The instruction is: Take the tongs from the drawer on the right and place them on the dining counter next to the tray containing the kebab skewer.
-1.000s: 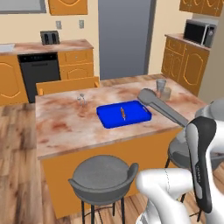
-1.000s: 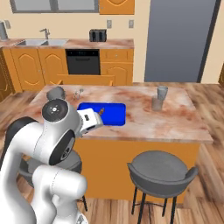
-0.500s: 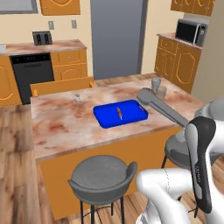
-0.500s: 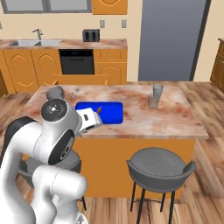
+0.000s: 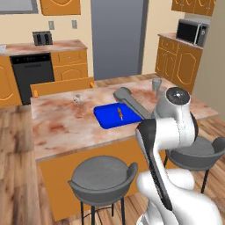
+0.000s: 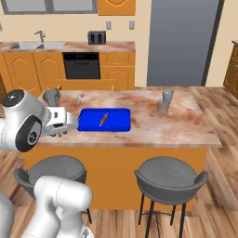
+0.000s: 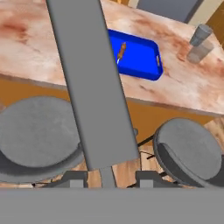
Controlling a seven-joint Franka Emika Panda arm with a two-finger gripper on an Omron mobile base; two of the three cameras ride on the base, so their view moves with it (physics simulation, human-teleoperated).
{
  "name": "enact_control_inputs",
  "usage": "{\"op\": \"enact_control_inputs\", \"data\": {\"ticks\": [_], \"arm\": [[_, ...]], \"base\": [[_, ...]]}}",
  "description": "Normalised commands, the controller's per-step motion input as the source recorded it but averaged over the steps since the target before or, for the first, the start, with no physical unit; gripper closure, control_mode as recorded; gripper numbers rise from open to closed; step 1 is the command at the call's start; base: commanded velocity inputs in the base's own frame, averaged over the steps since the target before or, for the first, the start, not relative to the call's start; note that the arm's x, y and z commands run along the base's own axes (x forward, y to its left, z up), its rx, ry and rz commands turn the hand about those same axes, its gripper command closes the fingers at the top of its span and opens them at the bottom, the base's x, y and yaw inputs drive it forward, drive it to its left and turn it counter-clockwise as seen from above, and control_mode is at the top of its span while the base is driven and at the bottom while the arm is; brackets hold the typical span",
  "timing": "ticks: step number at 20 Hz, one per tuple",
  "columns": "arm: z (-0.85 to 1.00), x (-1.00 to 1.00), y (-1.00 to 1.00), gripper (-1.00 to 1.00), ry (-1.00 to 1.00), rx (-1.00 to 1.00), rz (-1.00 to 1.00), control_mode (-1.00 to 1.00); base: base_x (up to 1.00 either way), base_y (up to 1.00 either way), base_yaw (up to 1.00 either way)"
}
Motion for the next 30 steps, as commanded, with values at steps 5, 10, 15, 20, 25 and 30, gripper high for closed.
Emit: {"op": "enact_control_inputs", "data": {"ticks": [5,10,15,20,25,30], "arm": [[-0.01,0.19,0.8,1.0,0.07,0.14,-0.27,-1.0],[0.0,0.0,0.1,1.0,0.03,0.12,0.0,-1.0],[0.0,0.0,0.56,1.0,0.08,0.2,0.0,-1.0],[0.0,0.0,0.63,1.0,0.05,0.22,0.0,-1.0],[0.0,0.04,0.05,1.0,0.0,0.03,0.0,-1.0],[-0.04,0.41,0.19,1.0,0.0,0.0,0.0,-1.0]], "base": [[0.0,0.0,0.0],[0.0,0.0,0.0],[0.0,0.0,0.0],[0.0,0.0,0.0],[0.0,0.0,0.0],[0.0,0.0,0.0]]}}
